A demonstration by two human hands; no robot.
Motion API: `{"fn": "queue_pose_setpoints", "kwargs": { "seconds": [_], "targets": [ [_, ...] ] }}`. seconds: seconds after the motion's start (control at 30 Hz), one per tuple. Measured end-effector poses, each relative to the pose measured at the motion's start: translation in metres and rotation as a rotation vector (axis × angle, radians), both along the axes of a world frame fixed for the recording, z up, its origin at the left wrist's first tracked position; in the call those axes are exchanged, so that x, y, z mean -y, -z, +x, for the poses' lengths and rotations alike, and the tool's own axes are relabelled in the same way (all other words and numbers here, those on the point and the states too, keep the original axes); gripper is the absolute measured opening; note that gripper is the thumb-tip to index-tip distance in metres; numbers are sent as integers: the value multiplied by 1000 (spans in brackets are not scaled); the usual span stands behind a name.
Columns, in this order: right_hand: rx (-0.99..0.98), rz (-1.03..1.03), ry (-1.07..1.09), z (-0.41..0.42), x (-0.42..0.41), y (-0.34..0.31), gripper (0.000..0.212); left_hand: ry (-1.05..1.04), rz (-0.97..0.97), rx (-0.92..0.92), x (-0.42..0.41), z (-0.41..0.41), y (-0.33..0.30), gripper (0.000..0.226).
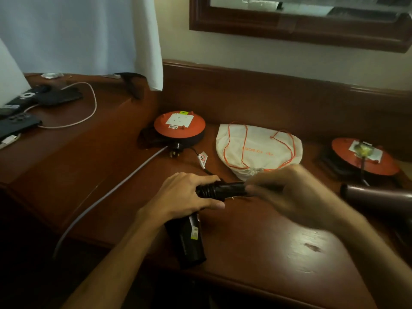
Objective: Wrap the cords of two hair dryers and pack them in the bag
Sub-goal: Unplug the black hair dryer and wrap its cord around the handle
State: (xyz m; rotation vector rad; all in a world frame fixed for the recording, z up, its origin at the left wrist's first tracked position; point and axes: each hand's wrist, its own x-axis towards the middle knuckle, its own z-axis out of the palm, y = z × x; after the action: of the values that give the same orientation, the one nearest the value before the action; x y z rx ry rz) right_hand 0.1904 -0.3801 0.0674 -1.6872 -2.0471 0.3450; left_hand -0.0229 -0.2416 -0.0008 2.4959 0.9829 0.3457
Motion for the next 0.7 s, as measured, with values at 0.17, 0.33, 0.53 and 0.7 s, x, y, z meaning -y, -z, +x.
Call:
{"fn": "queue_pose_setpoints", "kwargs": {
  "seconds": [0.17,0.33,0.53,0.7],
  "targets": [
    [-320,-132,26,-11,16,58,21,-63,-80,104,-12,-4,16,63],
    [-480,-239,75,-15,21,99,29,-29,-86,131,-11,-4,18,70],
    [-399,-249,97,-13,2,112,16,-12,-12,155,-9,0,22,46],
    [-314,-346,51,-2,-18,107,15,29,-71,138,-9,-10,26,50]
  ]
}}
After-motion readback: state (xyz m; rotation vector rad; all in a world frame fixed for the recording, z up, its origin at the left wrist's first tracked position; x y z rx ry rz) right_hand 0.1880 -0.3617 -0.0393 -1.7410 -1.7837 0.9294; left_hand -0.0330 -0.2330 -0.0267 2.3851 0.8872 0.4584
